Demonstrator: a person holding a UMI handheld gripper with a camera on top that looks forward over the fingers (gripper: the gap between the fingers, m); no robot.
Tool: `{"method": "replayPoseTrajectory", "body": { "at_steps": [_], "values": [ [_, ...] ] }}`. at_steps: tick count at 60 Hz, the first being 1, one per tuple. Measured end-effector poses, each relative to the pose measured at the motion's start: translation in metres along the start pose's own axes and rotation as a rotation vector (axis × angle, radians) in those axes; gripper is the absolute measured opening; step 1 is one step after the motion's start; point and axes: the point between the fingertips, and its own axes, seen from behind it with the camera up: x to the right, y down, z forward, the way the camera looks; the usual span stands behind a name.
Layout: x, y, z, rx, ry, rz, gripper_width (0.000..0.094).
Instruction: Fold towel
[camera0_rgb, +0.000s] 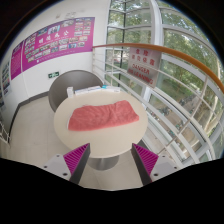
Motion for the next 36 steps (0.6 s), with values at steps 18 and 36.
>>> {"method": "replayPoseTrajectory", "body": {
  "at_steps": [18, 36],
  "values": [
    [-0.155, -0.049, 0.135, 0.006, -0.191, -0.118, 0.0857],
    [-0.198, -0.059, 0.253, -0.068, -0.192, -0.252, 0.0834]
  ]
}}
